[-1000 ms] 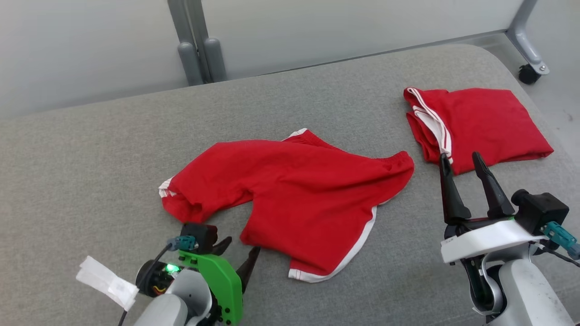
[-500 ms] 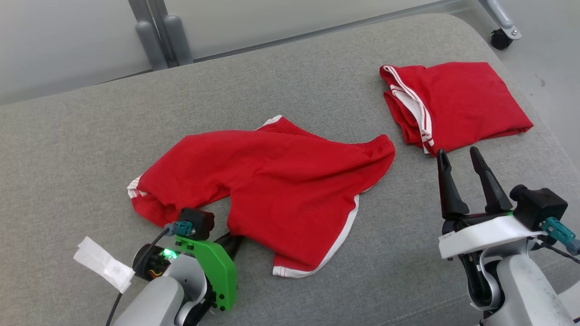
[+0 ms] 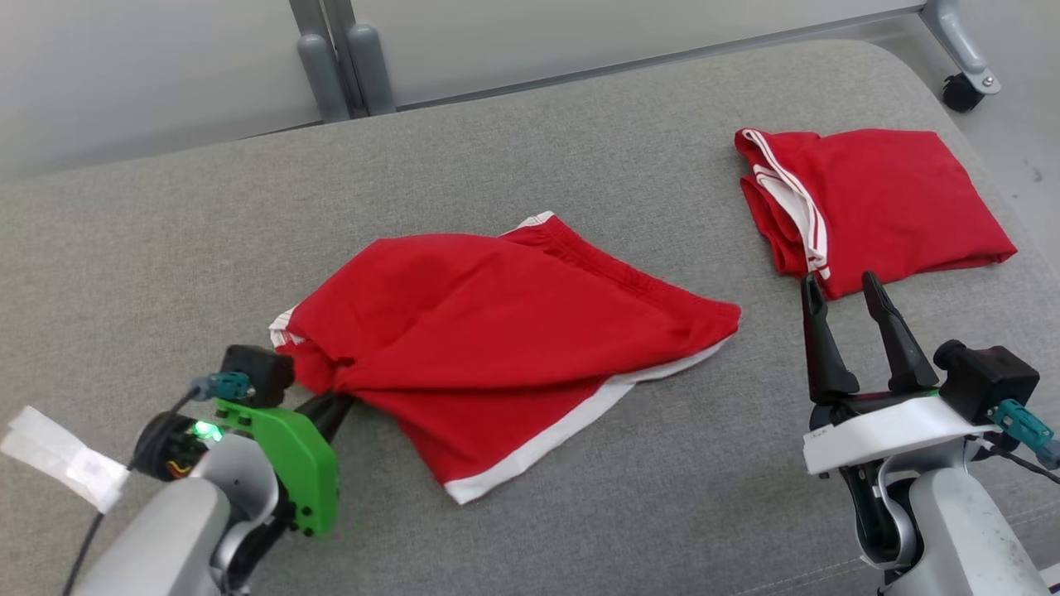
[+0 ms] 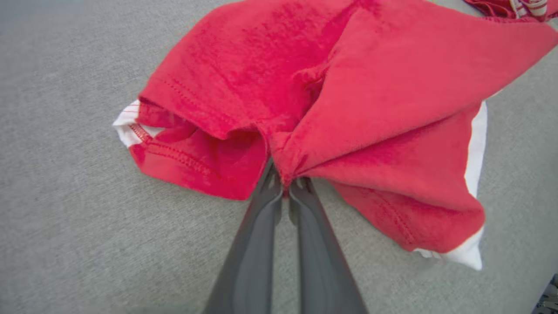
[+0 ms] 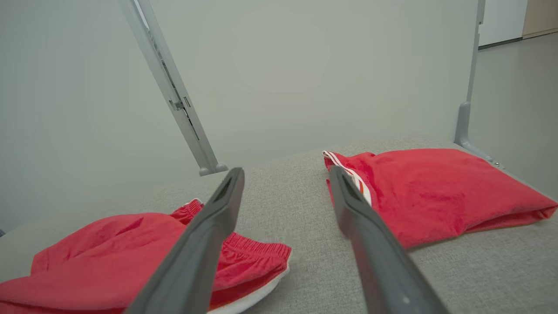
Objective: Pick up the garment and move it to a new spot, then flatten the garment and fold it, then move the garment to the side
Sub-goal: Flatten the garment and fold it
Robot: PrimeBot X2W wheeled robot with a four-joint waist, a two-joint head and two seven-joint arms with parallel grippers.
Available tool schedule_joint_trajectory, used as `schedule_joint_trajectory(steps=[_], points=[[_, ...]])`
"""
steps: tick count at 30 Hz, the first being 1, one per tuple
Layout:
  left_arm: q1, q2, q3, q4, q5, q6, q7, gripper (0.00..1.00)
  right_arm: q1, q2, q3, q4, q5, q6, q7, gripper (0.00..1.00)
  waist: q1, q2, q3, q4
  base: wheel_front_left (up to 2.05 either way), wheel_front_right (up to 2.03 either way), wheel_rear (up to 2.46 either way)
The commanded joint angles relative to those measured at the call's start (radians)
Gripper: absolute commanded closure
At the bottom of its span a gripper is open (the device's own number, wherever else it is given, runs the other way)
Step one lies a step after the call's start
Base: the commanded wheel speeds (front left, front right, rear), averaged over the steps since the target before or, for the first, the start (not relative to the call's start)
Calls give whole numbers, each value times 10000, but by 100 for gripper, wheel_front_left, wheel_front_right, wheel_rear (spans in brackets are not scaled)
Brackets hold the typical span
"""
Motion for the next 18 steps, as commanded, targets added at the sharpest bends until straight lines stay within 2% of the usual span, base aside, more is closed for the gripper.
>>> schedule_joint_trajectory(steps=[1, 6, 10, 11, 12, 18], points=[[-297, 398, 174, -108, -61, 69, 280, 100, -28, 11, 6, -32, -14, -1, -40, 0, 0, 0, 147, 44, 0, 0, 0], [-789, 1365, 496, -139, -506, -4, 1322, 100, -228, 32, 49, 5, 23, -1, -40, 0, 0, 0, 435, 0, 0, 0, 0], [-1168, 1697, 548, 331, -820, -40, 1919, 100, -313, 33, 94, 127, -16, -1, -40, 0, 0, 0, 554, -97, 0, 0, 0], [-1231, 1694, 548, 425, -912, -51, 1981, 56, -333, 33, 105, 149, -21, -1, -40, 0, 0, 0, 557, -113, 0, 0, 0], [-1254, 1683, 495, 521, -1000, -64, 2031, 0, -354, 28, 102, 181, -18, -1, -40, 0, 0, 0, 545, -130, 0, 0, 0], [-1110, 1753, 347, 619, -737, -63, 1295, 0, -167, -9, 132, 400, -25, -1, -40, 0, 0, 0, 192, -3, 0, 0, 0]])
